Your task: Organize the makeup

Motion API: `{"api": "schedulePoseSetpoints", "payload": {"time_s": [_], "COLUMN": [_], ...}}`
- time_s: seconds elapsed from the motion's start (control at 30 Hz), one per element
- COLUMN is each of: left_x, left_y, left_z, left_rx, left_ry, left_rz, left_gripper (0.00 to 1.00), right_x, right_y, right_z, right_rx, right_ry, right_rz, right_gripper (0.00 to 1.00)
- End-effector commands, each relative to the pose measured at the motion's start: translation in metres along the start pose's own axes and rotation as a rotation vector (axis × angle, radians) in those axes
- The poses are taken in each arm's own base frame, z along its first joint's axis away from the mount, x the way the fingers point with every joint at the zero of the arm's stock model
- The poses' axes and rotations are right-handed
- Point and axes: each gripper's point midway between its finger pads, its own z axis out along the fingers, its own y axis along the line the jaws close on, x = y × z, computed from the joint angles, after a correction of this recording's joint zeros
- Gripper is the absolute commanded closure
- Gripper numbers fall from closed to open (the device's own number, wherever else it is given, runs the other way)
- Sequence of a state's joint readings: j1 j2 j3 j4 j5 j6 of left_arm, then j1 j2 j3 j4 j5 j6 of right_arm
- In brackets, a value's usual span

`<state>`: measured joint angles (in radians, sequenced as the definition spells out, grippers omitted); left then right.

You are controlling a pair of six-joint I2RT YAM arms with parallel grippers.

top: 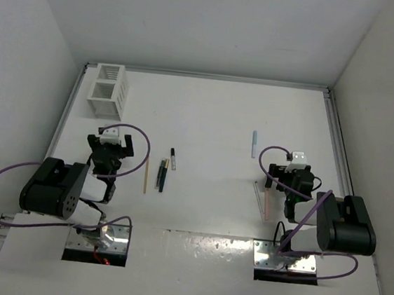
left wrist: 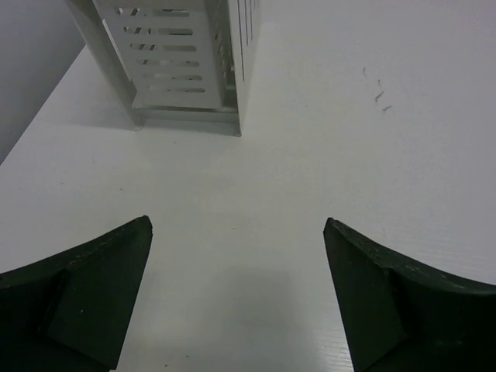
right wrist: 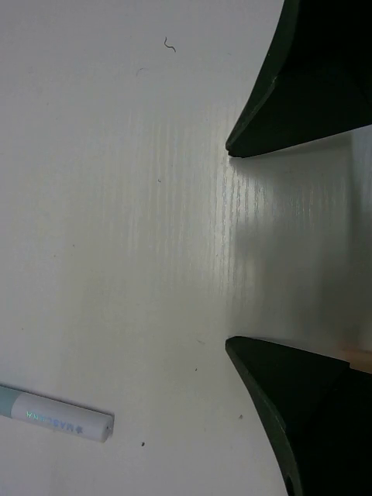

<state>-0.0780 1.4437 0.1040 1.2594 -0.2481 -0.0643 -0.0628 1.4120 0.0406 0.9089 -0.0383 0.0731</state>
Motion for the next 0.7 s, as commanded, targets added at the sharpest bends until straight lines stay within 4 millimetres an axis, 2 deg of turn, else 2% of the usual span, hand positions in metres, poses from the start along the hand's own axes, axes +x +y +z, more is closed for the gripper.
{"api": "schedulePoseSetpoints", "payload": {"time_s": [0.0,0.17,0.2,0.23,0.27,0.3,0.33,0.37,0.4,0.43,0.47,0.5,0.53,0.6,0.67], "left_x": [-0.019,-0.019,-0.022,-0.031,-0.028,-0.032,-0.072,-0.043,-0.046,-0.056,-0.047,-0.047,-0.048,-0.051,-0.058], "left_y": [-0.001,-0.001,0.001,-0.002,-0.003,-0.011,-0.02,-0.044,-0.047,-0.049,-0.047,-0.052,-0.058,-0.07,-0.074], "left_z": [0.005,0.005,0.002,-0.002,-0.004,-0.004,0.0,-0.004,-0.005,-0.009,-0.012,-0.017,-0.023,-0.037,-0.044], "left_rx": [-0.001,-0.001,-0.01,-0.01,-0.013,0.023,0.082,0.238,0.257,0.259,0.265,0.303,0.352,0.466,0.488], "left_ry": [-0.069,-0.069,-0.086,-0.122,-0.101,-0.091,-0.17,-0.024,-0.003,-0.009,0.052,0.062,0.068,0.073,0.083], "left_rz": [-0.031,-0.031,-0.036,-0.033,-0.017,0.008,0.087,0.158,0.162,0.145,0.175,0.219,0.277,0.446,0.503], "left_gripper": [0.01,0.01,0.01,0.01,0.01,0.01,0.01,0.01,0.01,0.01,0.01,0.01,0.01,0.01,0.01], "right_x": [0.019,0.018,0.018,0.01,0.014,-0.013,-0.007,0.003,-0.024,-0.005,-0.012,-0.032,-0.023,-0.051,-0.054], "right_y": [0.006,0.006,0.007,0.01,0.015,0.013,0.023,0.026,0.024,0.027,0.027,0.026,0.028,0.032,0.03], "right_z": [-0.012,-0.012,-0.013,-0.013,-0.017,-0.007,-0.011,-0.016,-0.009,-0.017,-0.018,-0.014,-0.02,-0.019,-0.026], "right_rx": [-0.025,-0.024,-0.027,-0.054,-0.081,-0.095,-0.157,-0.173,-0.178,-0.194,-0.198,-0.198,-0.212,-0.249,-0.234], "right_ry": [0.034,0.024,0.028,0.005,0.037,-0.003,0.054,0.122,0.09,0.192,0.188,0.159,0.217,0.171,0.237], "right_rz": [-0.015,-0.007,-0.007,-0.012,-0.013,-0.024,-0.013,-0.001,-0.014,0.002,0.0,-0.007,-0.004,-0.068,-0.084], "right_gripper": [0.0,0.0,0.0,0.0,0.0,0.0,0.0,0.0,0.0,0.0,0.0,0.0,0.0,0.0,0.0]}}
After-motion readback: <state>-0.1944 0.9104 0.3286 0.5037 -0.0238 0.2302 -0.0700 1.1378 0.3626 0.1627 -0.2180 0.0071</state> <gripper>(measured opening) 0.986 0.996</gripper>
